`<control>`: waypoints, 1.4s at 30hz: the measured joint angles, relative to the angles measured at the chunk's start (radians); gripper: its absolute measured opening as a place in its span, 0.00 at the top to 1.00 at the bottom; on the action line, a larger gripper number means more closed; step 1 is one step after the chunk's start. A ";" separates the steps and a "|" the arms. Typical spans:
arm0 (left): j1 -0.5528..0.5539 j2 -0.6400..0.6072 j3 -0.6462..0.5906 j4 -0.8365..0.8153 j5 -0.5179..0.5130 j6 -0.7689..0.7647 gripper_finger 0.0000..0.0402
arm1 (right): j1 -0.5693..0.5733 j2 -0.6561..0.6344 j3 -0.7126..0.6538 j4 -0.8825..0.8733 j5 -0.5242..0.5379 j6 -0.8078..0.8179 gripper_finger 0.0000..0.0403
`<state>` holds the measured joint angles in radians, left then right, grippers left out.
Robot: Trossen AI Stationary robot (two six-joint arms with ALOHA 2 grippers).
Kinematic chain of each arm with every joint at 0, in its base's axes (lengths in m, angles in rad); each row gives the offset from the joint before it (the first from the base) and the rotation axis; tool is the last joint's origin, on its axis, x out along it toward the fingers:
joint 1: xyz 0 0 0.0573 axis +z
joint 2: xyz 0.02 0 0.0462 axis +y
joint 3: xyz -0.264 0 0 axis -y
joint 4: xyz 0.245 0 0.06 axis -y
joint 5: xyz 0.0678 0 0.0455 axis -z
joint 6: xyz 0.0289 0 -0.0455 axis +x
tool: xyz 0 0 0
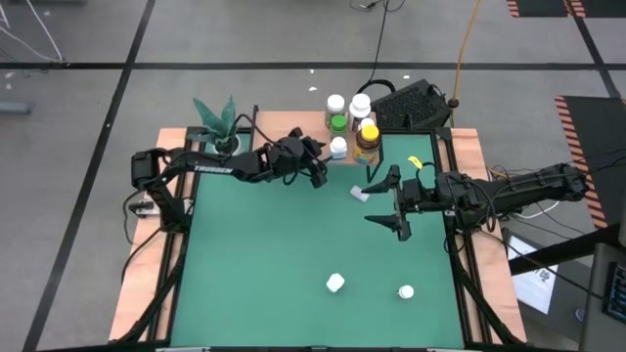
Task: Pick and place medicine bottles onto shelf by color
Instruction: Put the white blue medicine bottle on the top of the shelf
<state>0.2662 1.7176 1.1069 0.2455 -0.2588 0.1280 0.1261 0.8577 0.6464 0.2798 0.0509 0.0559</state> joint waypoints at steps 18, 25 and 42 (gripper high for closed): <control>-0.024 0.000 0.000 -0.005 -0.003 -0.017 0.47 | 0.000 0.000 0.000 -0.014 0.000 0.000 0.22; -0.077 0.000 0.000 0.011 -0.004 -0.037 0.47 | 0.000 0.000 0.000 -0.008 0.000 0.000 0.22; -0.050 -0.002 0.000 0.066 0.356 0.158 0.47 | 0.000 0.000 0.000 0.021 0.000 0.004 0.22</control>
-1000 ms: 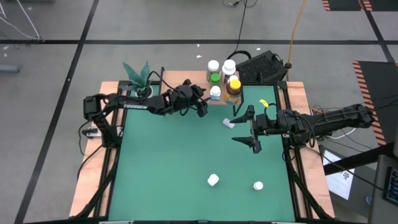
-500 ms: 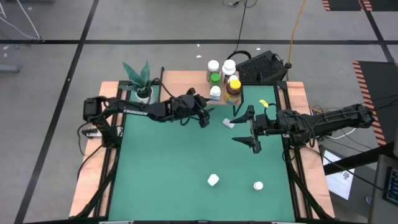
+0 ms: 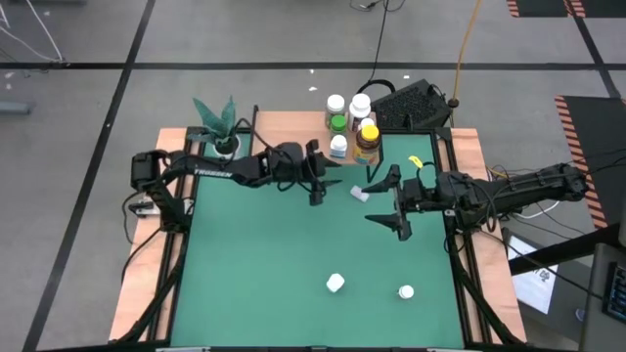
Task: Pick and place medicine bottles onto shelf by color
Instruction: Put the white blue medicine bottle on the top of the shelf
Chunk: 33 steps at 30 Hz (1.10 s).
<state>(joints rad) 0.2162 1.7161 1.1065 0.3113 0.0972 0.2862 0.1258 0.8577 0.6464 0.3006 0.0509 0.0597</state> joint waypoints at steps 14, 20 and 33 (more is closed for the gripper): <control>0.067 0.045 0.000 0.086 0.159 0.026 0.47 | 0.000 0.000 0.000 0.016 -0.001 0.000 0.22; 0.067 0.047 -0.001 0.088 0.138 0.032 0.47 | 0.000 0.000 0.000 0.009 -0.001 -0.005 0.22; 0.101 0.047 -0.001 0.105 0.092 0.007 0.47 | 0.000 0.000 0.000 0.009 -0.001 -0.008 0.22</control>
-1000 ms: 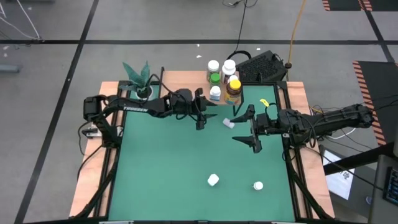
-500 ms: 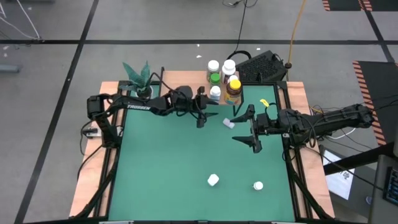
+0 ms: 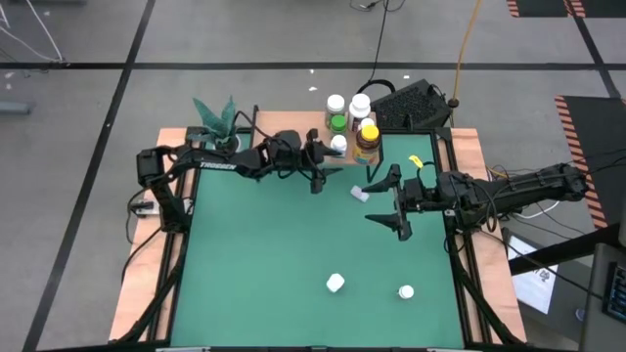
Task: Pick and place medicine bottles onto shelf by color
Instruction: Put the white blue medicine bottle on the top of the shelf, then put the white blue medicine bottle on the shelf
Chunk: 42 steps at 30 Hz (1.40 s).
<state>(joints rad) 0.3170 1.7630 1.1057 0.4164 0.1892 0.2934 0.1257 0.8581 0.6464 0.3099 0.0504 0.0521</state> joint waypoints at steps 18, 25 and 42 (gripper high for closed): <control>-0.023 0.000 0.000 -0.002 -0.008 -0.122 0.47 | 0.000 0.000 0.000 -0.038 0.000 -0.004 0.22; -0.130 -0.045 0.001 -0.196 -0.002 -0.124 0.47 | 0.001 0.000 0.000 -0.093 -0.052 -0.013 0.22; -0.742 0.022 0.014 -0.053 -0.503 -0.546 0.47 | 0.007 -0.001 0.000 -0.091 -0.126 0.068 0.22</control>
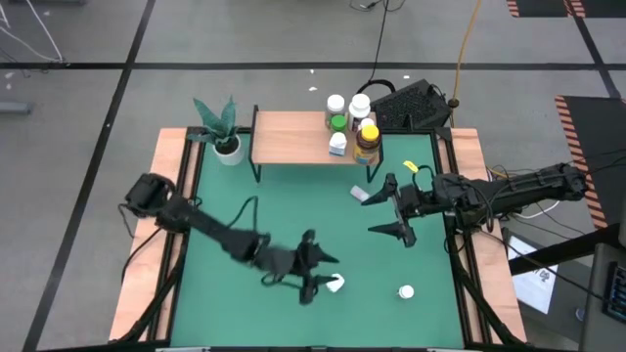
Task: Pick and place medicine bottles onto shelf by color
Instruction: Put the white blue medicine bottle on the shelf
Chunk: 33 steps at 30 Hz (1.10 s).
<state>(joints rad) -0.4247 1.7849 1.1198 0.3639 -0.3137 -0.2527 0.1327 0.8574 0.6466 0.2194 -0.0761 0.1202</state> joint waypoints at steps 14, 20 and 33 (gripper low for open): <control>-0.133 0.315 0.281 -0.017 -0.413 0.005 0.47 | 0.149 0.001 0.000 0.072 0.001 0.033 0.22; -0.140 0.408 0.480 -0.318 -0.480 -0.101 0.47 | 0.255 0.000 0.000 0.067 0.058 0.048 0.22; -0.135 0.409 0.487 -0.562 -0.434 -0.338 0.45 | 0.386 0.001 0.000 0.053 0.240 0.051 0.22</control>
<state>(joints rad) -0.5594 2.1942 1.6069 -0.1977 -0.7478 -0.5906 0.5189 0.8581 0.6464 0.2722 0.1643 0.1715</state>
